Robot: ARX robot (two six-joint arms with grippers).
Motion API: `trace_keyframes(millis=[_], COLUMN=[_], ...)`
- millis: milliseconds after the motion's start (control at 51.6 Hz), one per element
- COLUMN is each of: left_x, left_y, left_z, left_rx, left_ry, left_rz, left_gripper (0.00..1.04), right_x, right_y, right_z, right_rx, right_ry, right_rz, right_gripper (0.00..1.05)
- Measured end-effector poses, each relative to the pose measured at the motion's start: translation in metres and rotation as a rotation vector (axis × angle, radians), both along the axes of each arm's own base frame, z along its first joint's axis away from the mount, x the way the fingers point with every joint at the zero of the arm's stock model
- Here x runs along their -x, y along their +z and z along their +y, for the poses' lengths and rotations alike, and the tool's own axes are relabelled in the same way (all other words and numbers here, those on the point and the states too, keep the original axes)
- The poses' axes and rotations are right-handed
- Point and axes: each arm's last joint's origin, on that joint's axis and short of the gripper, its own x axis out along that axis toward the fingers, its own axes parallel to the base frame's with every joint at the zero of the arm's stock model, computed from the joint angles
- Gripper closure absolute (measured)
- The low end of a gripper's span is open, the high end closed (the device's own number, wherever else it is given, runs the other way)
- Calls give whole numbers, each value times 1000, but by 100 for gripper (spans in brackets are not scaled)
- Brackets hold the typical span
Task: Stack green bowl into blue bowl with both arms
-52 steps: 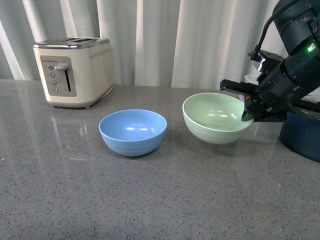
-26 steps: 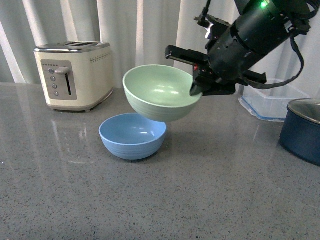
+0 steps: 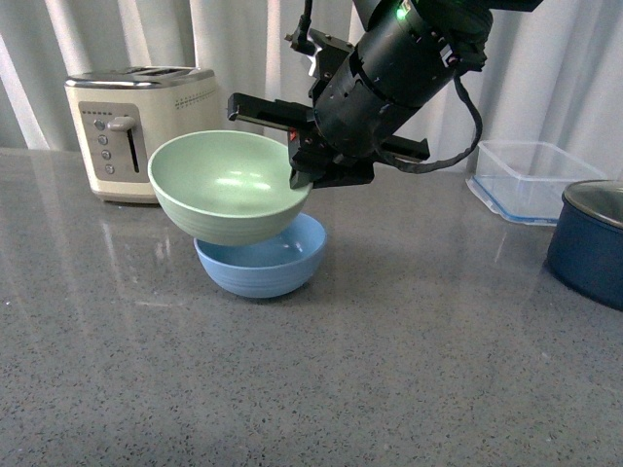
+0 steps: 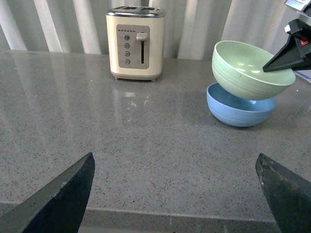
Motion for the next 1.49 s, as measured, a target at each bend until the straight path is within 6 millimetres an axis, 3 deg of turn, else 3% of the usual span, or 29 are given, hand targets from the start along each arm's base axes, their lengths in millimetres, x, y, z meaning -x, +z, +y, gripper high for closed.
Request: trace_keyframes(millis=[446,698,911,1202,1318,1493], left_x=[0,0,0,0,0,0], left_y=[0,0,0,0,0,0], left_z=[0,0,0,0,0,0], left_rx=[0,0,0,0,0,0], left_ry=[0,0,0,0,0,0], left_rz=[0,0,0,0,0,0], left_gripper=[7,7,7,7,7,7], right_x=[-26,-33,-34,-25,-14,13], right_y=[-20,-21,-21,-21,-11,14], right_z=[-6,-11,-16,-27,-42,-84], right_rx=[5,0,-11,-20,-28,-34], right_ry=[0,4,10,1,-16,-63], right_rz=[29,29,45,43,18,-51], right_gripper=[104,103,59,10,11,10])
